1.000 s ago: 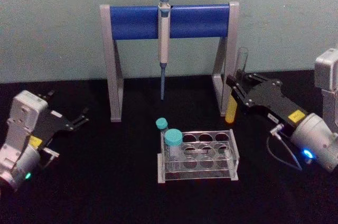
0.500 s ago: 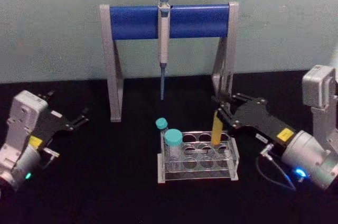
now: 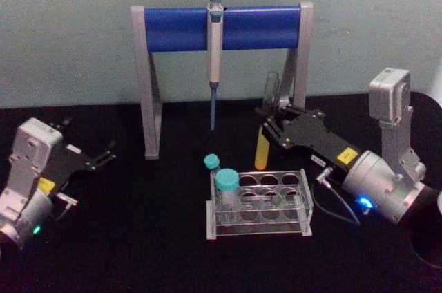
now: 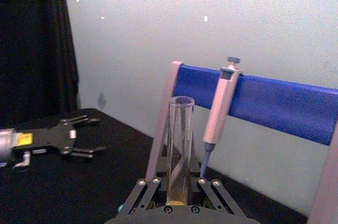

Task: Pick up the test tube from the test tube rack, shake it, then place it back into the test tube rack.

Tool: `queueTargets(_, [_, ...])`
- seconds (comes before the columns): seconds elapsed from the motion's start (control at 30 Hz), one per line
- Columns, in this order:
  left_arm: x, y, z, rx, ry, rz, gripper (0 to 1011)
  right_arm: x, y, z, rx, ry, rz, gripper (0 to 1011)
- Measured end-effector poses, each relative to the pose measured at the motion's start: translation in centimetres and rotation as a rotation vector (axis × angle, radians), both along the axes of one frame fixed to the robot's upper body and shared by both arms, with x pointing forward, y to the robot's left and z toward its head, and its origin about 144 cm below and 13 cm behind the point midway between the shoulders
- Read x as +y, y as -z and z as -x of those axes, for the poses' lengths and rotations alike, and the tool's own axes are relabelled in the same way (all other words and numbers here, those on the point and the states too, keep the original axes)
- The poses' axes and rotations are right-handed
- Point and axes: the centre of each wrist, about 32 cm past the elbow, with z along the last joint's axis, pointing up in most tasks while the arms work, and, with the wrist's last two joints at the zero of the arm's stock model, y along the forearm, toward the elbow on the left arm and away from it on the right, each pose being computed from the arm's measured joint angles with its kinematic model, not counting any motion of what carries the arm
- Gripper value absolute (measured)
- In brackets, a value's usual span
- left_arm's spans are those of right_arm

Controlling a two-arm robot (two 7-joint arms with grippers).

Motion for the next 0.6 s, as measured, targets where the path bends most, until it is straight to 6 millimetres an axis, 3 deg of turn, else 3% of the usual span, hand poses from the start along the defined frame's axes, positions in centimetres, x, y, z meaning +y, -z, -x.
queueTargets(0.27, [0.0,0.0,0.0,0.0,0.0,0.0,1010,-0.3,-0.1,-1.2,-0.016,0.047,0.004,229])
queueTargets(0.6, [0.0,0.0,0.0,0.0,0.0,0.0,1010,-0.5,-0.1,-1.3,-0.02,0.07,0.0,229])
